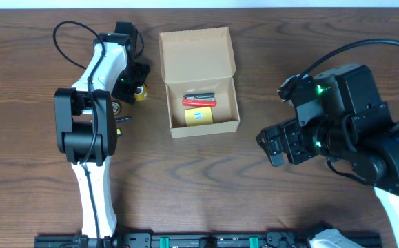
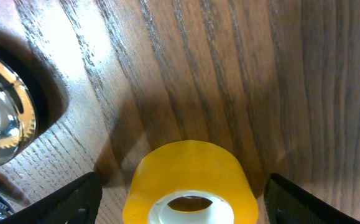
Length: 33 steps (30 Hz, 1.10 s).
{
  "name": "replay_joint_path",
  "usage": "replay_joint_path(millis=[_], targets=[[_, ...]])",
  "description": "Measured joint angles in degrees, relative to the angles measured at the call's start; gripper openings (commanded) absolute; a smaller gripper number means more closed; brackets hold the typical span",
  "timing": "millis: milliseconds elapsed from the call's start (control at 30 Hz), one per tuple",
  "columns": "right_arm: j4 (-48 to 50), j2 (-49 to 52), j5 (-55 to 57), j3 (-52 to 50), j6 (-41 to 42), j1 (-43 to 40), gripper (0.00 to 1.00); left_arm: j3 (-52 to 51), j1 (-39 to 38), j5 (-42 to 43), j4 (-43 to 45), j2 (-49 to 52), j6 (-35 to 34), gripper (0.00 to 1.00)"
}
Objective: Pack container
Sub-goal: 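Close the left gripper on the yellow tape roll, then lift the tape roll and carry it over the box with the left gripper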
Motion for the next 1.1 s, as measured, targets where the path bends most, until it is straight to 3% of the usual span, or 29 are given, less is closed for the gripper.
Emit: replay_joint_path(millis=[1100], targets=[[0.0, 0.0, 0.0, 0.0, 0.0, 0.0, 0.99, 0.0, 1.1, 3.2, -0.2, 0.0, 0.2, 0.34]])
